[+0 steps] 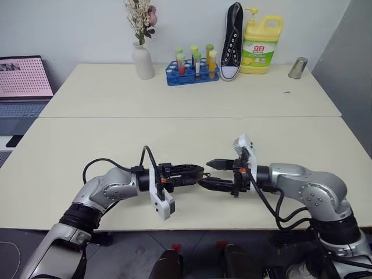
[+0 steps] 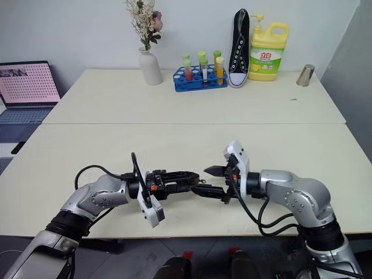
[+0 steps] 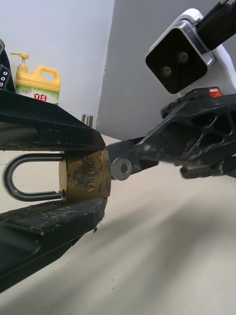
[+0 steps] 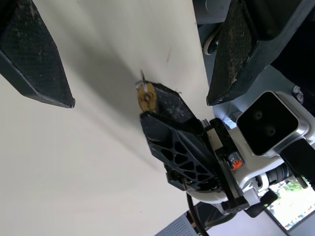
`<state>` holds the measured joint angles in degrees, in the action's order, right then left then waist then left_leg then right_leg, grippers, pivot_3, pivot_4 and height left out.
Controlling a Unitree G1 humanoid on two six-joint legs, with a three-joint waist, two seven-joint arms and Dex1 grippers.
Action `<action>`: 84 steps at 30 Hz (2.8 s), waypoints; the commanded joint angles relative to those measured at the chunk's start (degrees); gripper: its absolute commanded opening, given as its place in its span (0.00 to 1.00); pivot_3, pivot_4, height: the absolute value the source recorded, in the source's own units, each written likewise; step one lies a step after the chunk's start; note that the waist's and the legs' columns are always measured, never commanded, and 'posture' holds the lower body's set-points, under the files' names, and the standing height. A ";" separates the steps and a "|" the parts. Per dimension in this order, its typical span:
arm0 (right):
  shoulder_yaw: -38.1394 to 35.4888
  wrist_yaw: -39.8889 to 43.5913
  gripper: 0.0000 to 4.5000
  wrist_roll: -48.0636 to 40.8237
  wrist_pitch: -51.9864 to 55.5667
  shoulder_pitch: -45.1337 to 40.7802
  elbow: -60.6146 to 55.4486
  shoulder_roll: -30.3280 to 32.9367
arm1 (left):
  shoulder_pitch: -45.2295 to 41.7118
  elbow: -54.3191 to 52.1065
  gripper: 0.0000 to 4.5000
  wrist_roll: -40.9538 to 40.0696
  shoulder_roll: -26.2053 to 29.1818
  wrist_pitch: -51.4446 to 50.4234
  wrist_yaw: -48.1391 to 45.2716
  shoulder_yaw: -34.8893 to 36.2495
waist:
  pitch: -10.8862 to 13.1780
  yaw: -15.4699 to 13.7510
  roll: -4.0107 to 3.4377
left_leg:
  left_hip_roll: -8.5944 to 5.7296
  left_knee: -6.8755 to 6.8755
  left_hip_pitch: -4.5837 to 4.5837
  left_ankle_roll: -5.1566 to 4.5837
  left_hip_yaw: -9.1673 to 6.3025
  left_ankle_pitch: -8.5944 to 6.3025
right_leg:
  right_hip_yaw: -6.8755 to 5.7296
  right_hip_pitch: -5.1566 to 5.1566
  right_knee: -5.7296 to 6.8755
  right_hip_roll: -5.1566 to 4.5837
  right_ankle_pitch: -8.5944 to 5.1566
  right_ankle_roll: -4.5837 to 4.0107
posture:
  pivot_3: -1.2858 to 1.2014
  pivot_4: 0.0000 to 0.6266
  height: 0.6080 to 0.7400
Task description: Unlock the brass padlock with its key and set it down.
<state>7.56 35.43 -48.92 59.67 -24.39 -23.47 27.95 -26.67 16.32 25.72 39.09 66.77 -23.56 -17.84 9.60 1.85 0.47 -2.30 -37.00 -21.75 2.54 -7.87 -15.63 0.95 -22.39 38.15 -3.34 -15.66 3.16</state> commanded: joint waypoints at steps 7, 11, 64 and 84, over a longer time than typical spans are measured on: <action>0.75 1.20 1.00 1.57 -1.25 -1.99 1.14 -1.82 | -1.11 -1.65 0.22 -2.25 -0.20 0.01 -0.31 0.01 | 0.00 0.03 0.00 | 0.01 0.01 0.02 0.00 0.00 0.00 | 0.00 0.00 0.00 0.01 0.00 0.00 | 0.52 0.24 1.00; 0.66 1.74 0.92 1.83 -1.23 -2.05 1.41 -2.00 | -0.92 -1.79 0.22 -2.42 -0.24 -0.19 -0.48 0.08 | 0.00 0.00 0.00 | 0.00 0.00 0.01 0.00 0.00 0.00 | 0.00 0.00 -0.01 0.00 0.00 0.00 | 0.52 0.24 1.00; 3.03 12.39 0.03 11.63 -12.45 -2.75 -2.61 3.58 | 9.11 -20.90 0.00 -54.48 -3.01 -68.58 -24.71 7.51 | 0.01 0.08 0.00 | 0.03 0.00 0.01 0.00 -0.04 0.00 | -0.02 0.00 -0.02 0.02 0.00 0.00 | 0.52 0.24 1.00; 4.45 13.45 0.03 14.59 -14.52 -2.70 -0.57 3.93 | 12.96 -32.96 0.00 -57.97 -3.37 -85.80 -30.98 11.30 | 0.01 -0.03 0.00 | 0.04 0.01 0.01 0.01 -0.02 0.00 | 0.02 0.01 -0.07 0.01 0.00 -0.01 | 0.52 0.24 1.00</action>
<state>12.54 48.33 -34.48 46.54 -26.40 -23.27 31.82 -13.60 -13.84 -30.79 35.24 -18.47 -53.76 -8.01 9.62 1.82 0.47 -2.26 -37.00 -21.74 2.55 -7.89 -15.63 0.96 -22.38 38.08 -3.33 -15.66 3.15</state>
